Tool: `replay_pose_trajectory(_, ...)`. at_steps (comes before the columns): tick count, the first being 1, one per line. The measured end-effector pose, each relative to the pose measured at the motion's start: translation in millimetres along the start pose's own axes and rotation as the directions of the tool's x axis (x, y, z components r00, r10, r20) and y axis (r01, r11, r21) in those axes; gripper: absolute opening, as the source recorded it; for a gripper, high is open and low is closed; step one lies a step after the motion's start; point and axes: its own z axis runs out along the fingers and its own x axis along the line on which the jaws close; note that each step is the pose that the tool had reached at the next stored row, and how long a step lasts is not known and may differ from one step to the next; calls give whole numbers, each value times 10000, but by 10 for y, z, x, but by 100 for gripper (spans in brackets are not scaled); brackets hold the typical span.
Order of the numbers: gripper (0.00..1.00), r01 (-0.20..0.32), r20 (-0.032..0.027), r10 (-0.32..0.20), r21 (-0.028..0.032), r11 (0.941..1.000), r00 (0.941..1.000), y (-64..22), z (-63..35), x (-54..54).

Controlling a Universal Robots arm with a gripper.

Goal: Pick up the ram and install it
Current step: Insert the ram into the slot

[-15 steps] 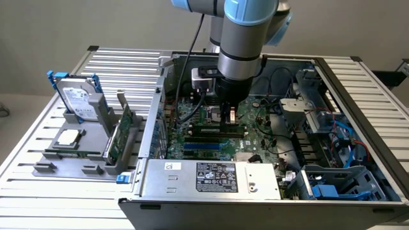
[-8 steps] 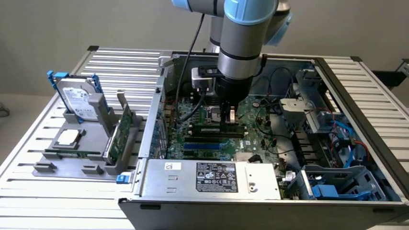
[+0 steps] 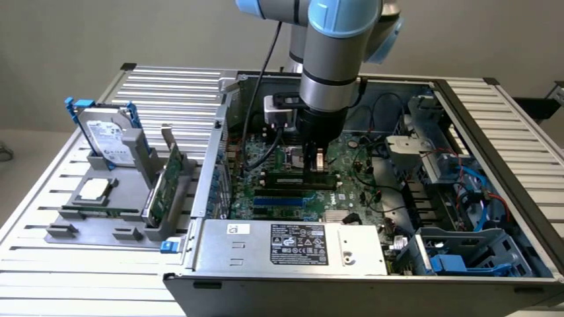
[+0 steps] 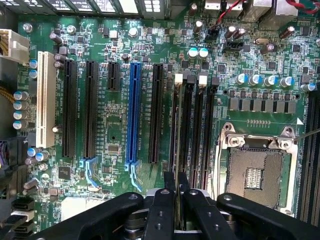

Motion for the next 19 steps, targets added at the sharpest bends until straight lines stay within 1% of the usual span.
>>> replay_pose_trajectory(4,14,0,1,0,1,10000,10000,0,2,0)
replay_pose_trajectory(6,15,-1,3,1,-1,10000,10000,1,2,-1)
replay_pose_trajectory(7,21,-2,3,2,1,10000,10000,1,2,-1)
replay_pose_trajectory(8,21,-4,3,4,1,10000,10000,3,-5,-1)
replay_pose_trajectory(10,33,-5,2,5,0,10000,10000,7,-43,1)
replay_pose_trajectory(11,33,-5,3,5,-5,10000,10000,9,-65,2)
replay_pose_trajectory(13,45,-6,3,6,-18,10000,10000,12,-114,3)
replay_pose_trajectory(17,45,-9,12,9,-37,10000,10000,32,-226,6)
replay_pose_trajectory(19,45,-15,37,15,-46,10000,10000,50,-281,8)
